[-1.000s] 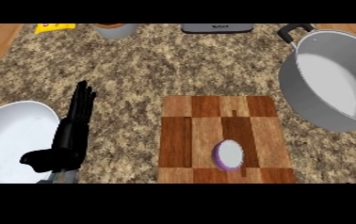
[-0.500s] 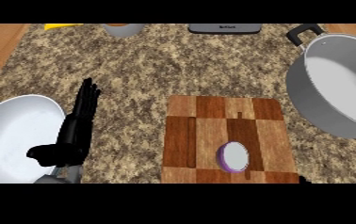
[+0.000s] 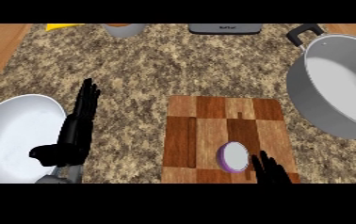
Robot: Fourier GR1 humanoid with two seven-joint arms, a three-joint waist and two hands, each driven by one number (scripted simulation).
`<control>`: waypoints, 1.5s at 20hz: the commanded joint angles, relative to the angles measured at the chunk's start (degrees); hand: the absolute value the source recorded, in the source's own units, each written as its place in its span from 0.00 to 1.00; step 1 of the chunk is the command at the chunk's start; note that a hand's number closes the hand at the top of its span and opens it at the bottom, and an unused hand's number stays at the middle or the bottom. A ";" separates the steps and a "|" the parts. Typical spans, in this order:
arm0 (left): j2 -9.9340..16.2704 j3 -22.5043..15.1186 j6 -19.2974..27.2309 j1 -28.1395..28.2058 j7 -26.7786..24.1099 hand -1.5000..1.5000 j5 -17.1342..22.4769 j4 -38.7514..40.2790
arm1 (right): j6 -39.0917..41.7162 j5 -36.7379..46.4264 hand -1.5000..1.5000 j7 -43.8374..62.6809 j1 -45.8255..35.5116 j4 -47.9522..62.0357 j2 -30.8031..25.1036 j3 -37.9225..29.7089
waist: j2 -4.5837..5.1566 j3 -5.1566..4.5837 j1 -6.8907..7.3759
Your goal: Pick the can from the cutting board and place it in the pot
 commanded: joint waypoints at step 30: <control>-7.25 4.92 -5.29 3.16 3.58 0.50 -8.72 -3.08 | -12.11 0.41 1.00 7.06 -21.47 19.02 -3.53 -3.56 | -0.19 0.06 -0.29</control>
